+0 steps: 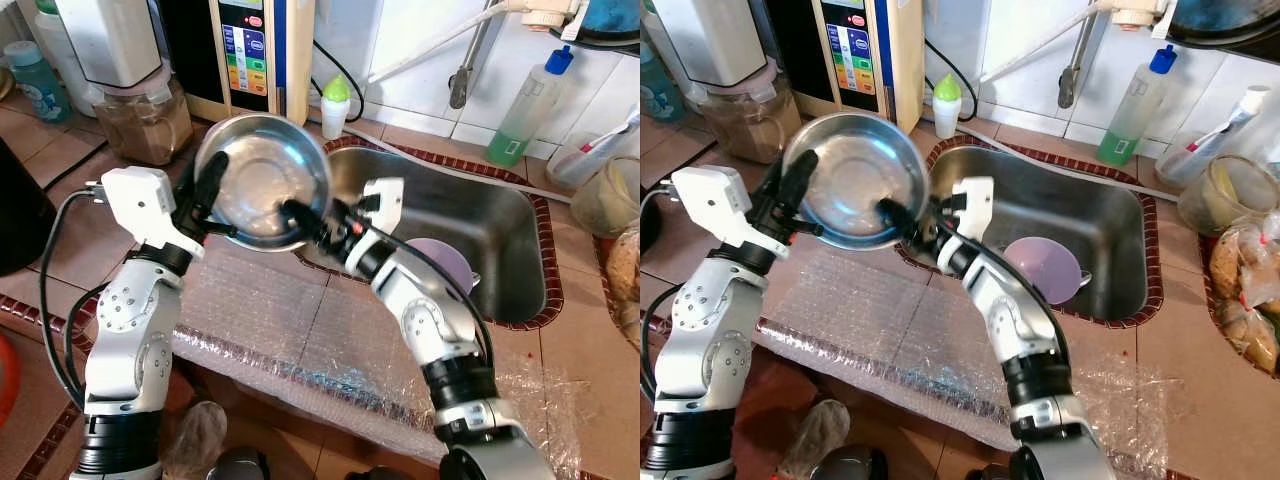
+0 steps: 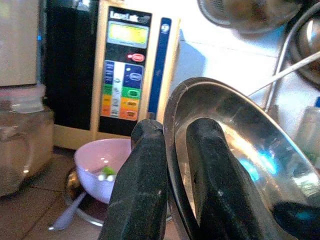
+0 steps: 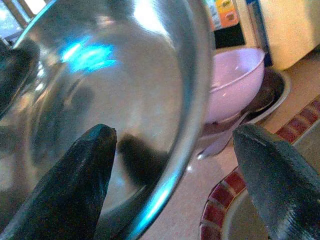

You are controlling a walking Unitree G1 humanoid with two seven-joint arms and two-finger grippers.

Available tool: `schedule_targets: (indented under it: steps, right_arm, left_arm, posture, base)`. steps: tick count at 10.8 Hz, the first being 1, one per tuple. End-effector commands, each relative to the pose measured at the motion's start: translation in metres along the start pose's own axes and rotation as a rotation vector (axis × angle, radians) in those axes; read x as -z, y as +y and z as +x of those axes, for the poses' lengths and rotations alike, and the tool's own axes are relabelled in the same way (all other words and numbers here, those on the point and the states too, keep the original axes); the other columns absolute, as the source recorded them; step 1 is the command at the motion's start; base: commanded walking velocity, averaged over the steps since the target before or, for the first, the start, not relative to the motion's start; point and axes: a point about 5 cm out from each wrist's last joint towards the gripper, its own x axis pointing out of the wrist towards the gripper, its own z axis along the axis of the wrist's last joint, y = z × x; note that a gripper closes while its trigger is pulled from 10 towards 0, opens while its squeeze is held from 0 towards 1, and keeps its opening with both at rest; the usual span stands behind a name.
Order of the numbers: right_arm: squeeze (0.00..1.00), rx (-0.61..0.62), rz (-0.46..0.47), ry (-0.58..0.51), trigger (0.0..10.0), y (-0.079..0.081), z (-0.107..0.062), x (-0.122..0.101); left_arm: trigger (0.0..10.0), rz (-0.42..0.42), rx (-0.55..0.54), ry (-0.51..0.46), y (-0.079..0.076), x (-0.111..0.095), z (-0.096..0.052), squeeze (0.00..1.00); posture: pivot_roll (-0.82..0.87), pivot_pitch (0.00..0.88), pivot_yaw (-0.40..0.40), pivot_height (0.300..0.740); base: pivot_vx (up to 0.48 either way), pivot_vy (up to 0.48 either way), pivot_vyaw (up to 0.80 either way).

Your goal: Kitchen organization

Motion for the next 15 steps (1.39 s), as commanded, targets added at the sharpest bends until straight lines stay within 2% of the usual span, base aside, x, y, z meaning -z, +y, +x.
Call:
schedule_targets:
  steps: [1, 5, 7, 8, 11, 12, 13, 14, 15]
  right_arm:
    - [0.00, 0.029, -0.009, -0.021, 0.0, -0.004, 0.001, -0.005]
    - [0.00, 0.111, 0.053, -0.050, 0.0, -0.018, -0.002, -0.008]
    - [0.00, 0.087, 0.148, -0.056, 0.0, -0.019, -0.005, -0.006]
    - [0.00, 0.046, 0.234, -0.070, 0.0, -0.018, -0.008, -0.007]
    - [0.00, -0.031, 0.234, 0.016, 0.0, -0.015, -0.015, 0.000]
    - [0.00, -0.015, 0.219, 0.011, 0.0, -0.018, -0.016, -0.001]
    - [0.00, 0.018, 0.200, -0.010, 0.0, -0.023, -0.017, -0.006]
    - [0.00, 0.053, 0.188, -0.050, 0.0, -0.030, -0.018, -0.019]
    - [0.00, 0.062, 0.192, -0.071, 0.0, -0.034, -0.020, -0.027]
  left_arm:
    - [0.0, -0.001, 0.043, -0.040, -0.007, -0.009, 0.004, 0.00]
    - [0.0, -0.009, 0.076, -0.040, -0.010, -0.008, 0.007, 0.00]
    - [0.0, -0.009, 0.078, -0.042, -0.010, -0.007, 0.009, 0.00]
    - [0.0, -0.009, 0.079, -0.043, -0.010, -0.007, 0.010, 0.00]
    - [0.0, -0.006, 0.082, -0.043, -0.012, -0.006, 0.013, 0.00]
    - [0.0, -0.001, 0.092, -0.028, -0.014, -0.003, 0.014, 0.00]
    - [0.0, 0.005, 0.103, -0.007, -0.017, 0.001, 0.014, 0.06]
    - [10.0, 0.020, 0.165, 0.023, -0.026, 0.005, 0.014, 1.00]
    - [10.0, 0.043, 0.218, 0.025, -0.033, 0.003, 0.016, 1.00]
  posture:
    - [0.03, 0.022, -0.037, 0.740]
    - [0.02, 0.017, -0.027, 0.740]
    - [0.02, 0.015, -0.025, 0.740]
    - [0.02, 0.013, -0.025, 0.740]
    - [0.02, 0.007, -0.022, 0.740]
    - [0.02, 0.007, -0.024, 0.740]
    - [0.02, 0.007, -0.024, 0.740]
    - [0.02, 0.010, -0.028, 0.740]
    - [0.02, 0.010, -0.025, 0.740]
  base:
    - [0.000, 0.000, 0.00]
    - [0.000, 0.000, 0.00]
    - [0.000, 0.000, 0.00]
    - [0.000, 0.000, 0.00]
    - [0.000, 0.000, 0.00]
    - [0.000, 0.000, 0.00]
    - [0.000, 0.000, 0.00]
    - [0.000, 0.000, 0.00]
    - [0.000, 0.000, 0.00]
